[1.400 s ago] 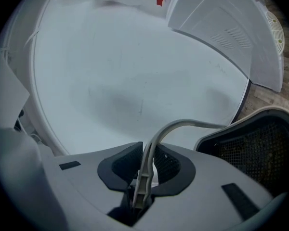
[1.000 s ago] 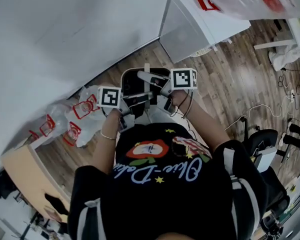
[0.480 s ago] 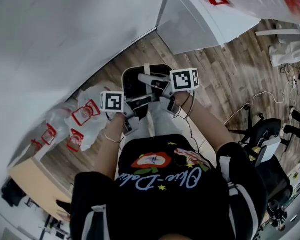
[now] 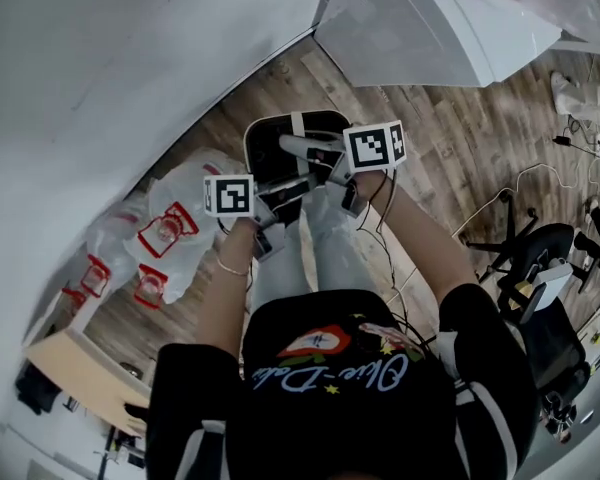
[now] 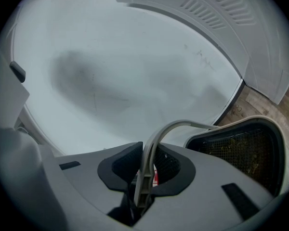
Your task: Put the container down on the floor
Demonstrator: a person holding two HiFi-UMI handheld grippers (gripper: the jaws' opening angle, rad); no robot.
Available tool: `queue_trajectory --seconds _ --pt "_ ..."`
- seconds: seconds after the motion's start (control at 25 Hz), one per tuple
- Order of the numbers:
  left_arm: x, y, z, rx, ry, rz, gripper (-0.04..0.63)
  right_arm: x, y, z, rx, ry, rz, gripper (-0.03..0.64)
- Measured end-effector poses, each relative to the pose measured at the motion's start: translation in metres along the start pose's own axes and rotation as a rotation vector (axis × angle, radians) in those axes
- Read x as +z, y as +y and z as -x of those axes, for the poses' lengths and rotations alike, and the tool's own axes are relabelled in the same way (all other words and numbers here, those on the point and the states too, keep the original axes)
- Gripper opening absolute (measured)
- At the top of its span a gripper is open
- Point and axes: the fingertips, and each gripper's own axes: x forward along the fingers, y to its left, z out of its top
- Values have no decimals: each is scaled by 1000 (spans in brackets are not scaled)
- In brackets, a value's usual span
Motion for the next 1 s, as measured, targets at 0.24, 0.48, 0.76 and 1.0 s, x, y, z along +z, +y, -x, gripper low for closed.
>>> queue_trajectory --seconds 0.24,0.48,0.76,1.0 --pt "11 44 -10 2 4 0 63 -3 -45 -15 -37 27 34 60" --pt "28 90 -14 26 -2 -9 63 1 -87 -38 -55 46 55 61" --pt "42 147 -23 60 -14 -18 61 -7 -144 -59 -84 91 88 61" --pt "53 191 -38 68 0 -22 61 -7 -193 -71 -109 83 104 61"
